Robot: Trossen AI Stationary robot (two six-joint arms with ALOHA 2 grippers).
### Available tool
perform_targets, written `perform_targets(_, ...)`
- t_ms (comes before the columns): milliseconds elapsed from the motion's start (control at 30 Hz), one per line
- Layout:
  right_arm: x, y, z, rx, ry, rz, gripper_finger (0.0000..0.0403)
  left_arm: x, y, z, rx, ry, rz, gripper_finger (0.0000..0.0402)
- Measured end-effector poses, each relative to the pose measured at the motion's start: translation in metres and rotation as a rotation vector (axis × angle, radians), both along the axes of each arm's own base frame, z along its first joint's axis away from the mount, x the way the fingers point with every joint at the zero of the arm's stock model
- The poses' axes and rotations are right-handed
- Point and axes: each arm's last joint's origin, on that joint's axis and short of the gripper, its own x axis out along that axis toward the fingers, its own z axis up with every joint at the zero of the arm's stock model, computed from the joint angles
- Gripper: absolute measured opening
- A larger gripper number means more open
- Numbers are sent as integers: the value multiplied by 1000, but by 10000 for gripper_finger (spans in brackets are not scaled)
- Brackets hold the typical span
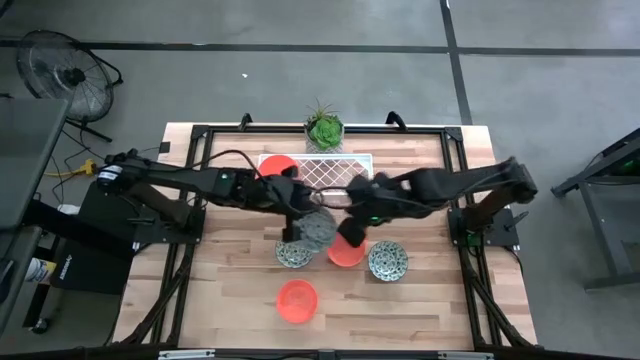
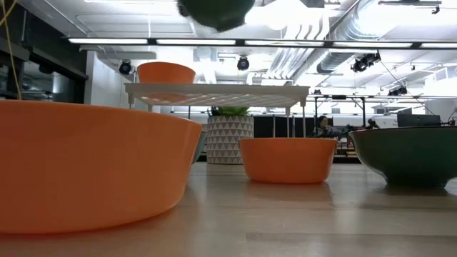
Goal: Pick & Place Mini bowls
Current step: Put the bottom blue bowl on the shelf
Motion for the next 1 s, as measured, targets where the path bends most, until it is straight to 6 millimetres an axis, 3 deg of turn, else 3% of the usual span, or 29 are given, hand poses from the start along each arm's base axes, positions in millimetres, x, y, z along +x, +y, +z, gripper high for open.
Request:
perform_targets(100,-21,4,6,-47,48,-38,9,4,10,-9,-25,55,69,5)
perform_targets(233,-36,11,7,-63,93,-44,3,24,30,-6,-36,80,157,5)
perform_targets(467,-52,24,4,-53,186,-37,2,58,67,26,-74,88,207,5)
perform_targets(533,-58,27,3,-49,214,-58,1,65,76,24,-73,181,222,5)
perform_targets(600,-66,30,3,-52,246,-89,1,81,87,30,-107,139,233,5)
perform_targets(700,-72,35,4,-55,233,-114,2,82,96,27,-129,254,241,5)
perform_targets(767,-77,40,6,-57,209,-100,3,92,105,35,-174,164,267,5)
perform_targets(867,-82,45,8,-49,198,-103,3,89,113,24,-210,277,289,5)
perform_targets(933,-84,51,9,-61,185,-82,2,101,121,25,-264,175,305,5)
perform_targets(1000,-87,54,9,-79,170,-76,1,93,125,17,-289,277,318,5)
